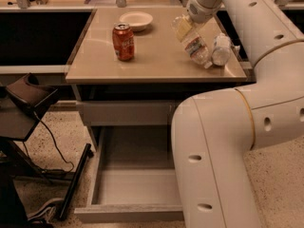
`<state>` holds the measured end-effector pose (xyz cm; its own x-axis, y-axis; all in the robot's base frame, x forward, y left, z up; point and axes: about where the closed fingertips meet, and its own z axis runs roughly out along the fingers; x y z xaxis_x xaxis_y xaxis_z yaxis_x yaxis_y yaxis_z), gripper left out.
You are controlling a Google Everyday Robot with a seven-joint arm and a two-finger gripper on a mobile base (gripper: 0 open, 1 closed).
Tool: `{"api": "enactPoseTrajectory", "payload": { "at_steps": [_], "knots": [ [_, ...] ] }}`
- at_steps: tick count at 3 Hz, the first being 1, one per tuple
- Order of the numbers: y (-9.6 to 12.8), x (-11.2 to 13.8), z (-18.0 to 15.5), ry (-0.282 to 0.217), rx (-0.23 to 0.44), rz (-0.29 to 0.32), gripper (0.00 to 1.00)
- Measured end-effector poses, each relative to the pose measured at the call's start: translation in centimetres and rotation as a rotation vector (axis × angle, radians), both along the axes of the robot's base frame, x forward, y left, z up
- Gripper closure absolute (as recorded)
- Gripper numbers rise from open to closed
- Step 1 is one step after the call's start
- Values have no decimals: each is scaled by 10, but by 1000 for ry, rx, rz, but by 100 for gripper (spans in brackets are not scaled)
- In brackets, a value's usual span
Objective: Pick water bottle from middle drawer and place on counter
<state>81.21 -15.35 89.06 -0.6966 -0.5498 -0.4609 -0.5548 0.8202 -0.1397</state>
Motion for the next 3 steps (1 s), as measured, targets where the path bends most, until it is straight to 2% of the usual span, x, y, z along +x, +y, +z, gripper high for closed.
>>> {"api": "enactPoseTrajectory", "payload": {
  "at_steps": [1, 3],
  "knots": [
    [0, 1, -4, 5, -1, 0, 81],
    [0, 1, -4, 5, -1, 0, 35]
  ]
}}
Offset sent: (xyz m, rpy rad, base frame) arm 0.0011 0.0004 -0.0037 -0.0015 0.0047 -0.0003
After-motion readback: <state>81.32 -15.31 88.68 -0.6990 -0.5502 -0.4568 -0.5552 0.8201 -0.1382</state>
